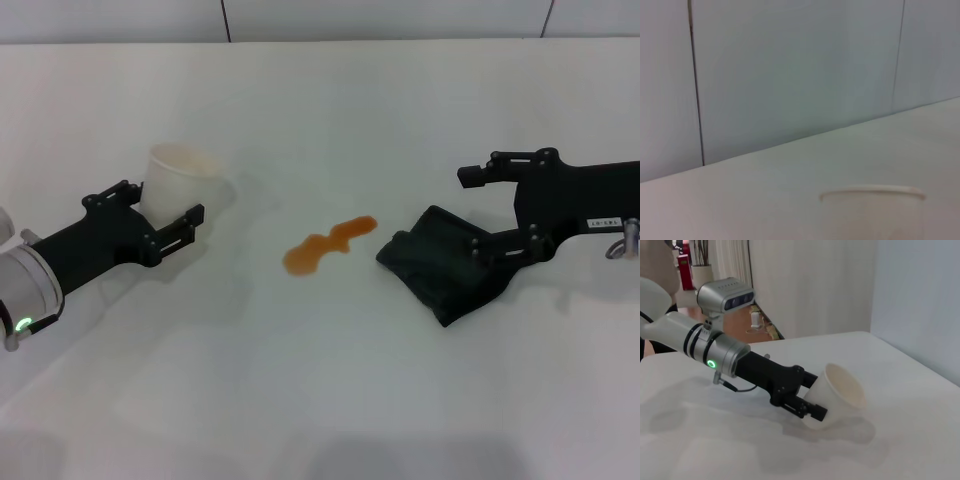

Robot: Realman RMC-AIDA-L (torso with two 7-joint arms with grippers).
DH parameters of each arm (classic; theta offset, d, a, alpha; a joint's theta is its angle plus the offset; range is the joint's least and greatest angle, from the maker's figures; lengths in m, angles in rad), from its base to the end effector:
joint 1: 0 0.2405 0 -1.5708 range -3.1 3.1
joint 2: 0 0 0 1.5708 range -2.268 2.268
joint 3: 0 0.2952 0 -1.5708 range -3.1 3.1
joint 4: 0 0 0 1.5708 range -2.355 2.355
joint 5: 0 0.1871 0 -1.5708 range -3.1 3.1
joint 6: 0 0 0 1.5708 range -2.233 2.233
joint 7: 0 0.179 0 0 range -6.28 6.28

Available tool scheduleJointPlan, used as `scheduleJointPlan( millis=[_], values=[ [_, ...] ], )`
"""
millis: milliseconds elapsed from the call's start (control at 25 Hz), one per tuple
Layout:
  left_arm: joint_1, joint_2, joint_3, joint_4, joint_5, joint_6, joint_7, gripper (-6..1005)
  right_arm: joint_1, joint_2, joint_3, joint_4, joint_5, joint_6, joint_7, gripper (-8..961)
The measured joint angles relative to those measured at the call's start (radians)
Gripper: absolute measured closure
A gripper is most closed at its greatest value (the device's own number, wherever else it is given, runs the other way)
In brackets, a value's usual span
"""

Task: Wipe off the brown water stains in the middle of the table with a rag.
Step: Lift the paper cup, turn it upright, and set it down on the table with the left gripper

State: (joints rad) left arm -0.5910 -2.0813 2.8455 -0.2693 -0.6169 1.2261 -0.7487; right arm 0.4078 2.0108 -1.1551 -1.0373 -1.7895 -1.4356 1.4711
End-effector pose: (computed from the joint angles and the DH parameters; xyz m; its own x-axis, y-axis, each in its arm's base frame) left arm -0.3362 0.3613 -0.0690 0.8072 0.2623 0.5288 0.5554 -0.6407 -0.5301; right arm 0.2390 0.3412 -0.0291 0.9363 -0.1024 -0.3359 -0.1957 -0.9464 -0.2569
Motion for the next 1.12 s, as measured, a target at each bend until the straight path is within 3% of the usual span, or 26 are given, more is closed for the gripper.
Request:
scheduleJointPlan(
  millis=[1120],
  values=[
    [0.040, 0.004, 0.000, 0.034, 0.011, -0.013, 0.018, 296, -0.007, -0.003, 0.001, -0.007, 0.014, -0.010, 0.000, 113]
  ],
)
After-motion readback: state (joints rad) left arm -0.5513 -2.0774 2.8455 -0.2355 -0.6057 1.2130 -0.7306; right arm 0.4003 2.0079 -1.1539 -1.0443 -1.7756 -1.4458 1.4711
